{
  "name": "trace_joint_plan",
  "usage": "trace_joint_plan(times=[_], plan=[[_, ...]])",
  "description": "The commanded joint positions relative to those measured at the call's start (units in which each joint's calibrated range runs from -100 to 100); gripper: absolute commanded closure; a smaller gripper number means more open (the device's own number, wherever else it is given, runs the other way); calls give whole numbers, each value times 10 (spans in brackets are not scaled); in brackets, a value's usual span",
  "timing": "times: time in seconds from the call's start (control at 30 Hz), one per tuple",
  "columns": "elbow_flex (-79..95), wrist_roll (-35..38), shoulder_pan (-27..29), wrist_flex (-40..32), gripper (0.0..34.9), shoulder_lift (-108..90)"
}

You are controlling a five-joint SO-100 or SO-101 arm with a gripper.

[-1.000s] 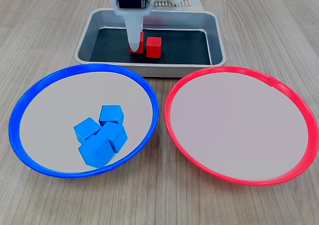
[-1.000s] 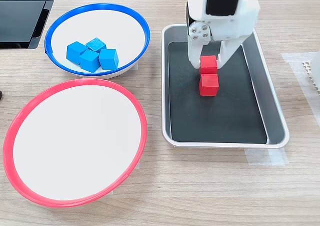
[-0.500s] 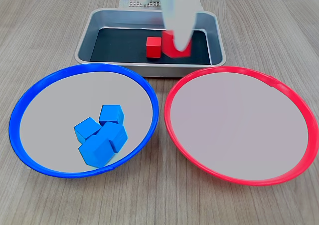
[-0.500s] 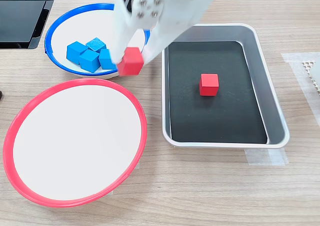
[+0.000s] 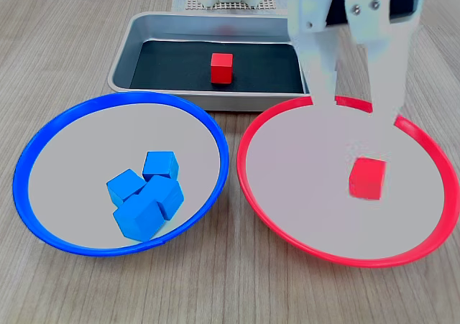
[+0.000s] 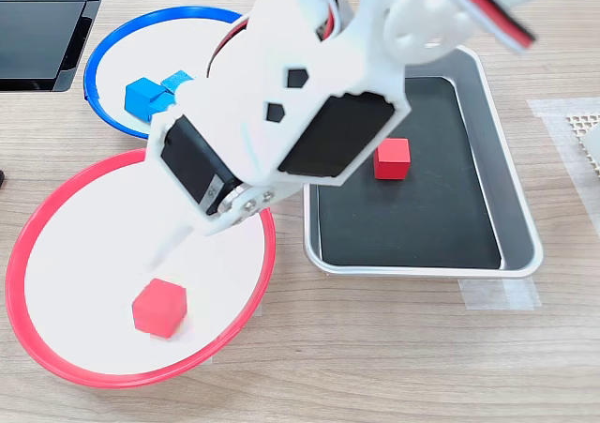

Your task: Resolve any anomalies and move all blocks to matching dishes

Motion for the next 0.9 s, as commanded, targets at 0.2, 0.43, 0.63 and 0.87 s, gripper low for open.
trace_joint_plan(times=[0.2, 0.43, 0.63, 0.87], plan=[[122, 134, 99, 247, 217, -217], [365, 308, 239, 174, 178, -353], [434, 350, 257, 117, 177, -354], [457, 347, 227, 109, 157, -347]])
